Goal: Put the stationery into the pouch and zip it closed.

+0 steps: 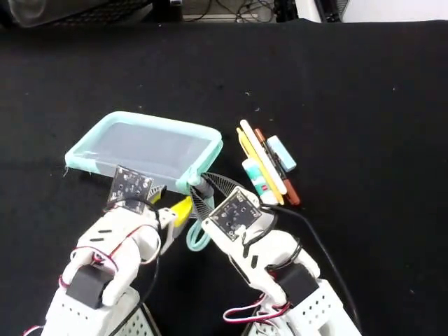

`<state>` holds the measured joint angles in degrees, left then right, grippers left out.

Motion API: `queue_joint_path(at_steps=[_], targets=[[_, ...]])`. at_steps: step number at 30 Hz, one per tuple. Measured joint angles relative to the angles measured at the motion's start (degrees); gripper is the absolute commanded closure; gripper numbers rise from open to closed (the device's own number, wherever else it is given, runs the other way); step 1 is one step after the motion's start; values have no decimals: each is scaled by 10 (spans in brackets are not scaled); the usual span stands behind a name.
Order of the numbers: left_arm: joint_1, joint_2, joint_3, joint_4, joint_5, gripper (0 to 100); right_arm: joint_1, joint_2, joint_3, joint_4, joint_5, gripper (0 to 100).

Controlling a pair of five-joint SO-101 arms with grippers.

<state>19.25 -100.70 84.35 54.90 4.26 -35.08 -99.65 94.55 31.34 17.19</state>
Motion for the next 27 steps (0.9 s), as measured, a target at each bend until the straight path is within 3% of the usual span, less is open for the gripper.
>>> queue_joint_path(at_steps=[7,27], targets=[[-83,0,20,-45,0,775,-2,0,-47,99,0,986],[-92,0,-1,-12,0,775,-2,0,-29,72,0,986]])
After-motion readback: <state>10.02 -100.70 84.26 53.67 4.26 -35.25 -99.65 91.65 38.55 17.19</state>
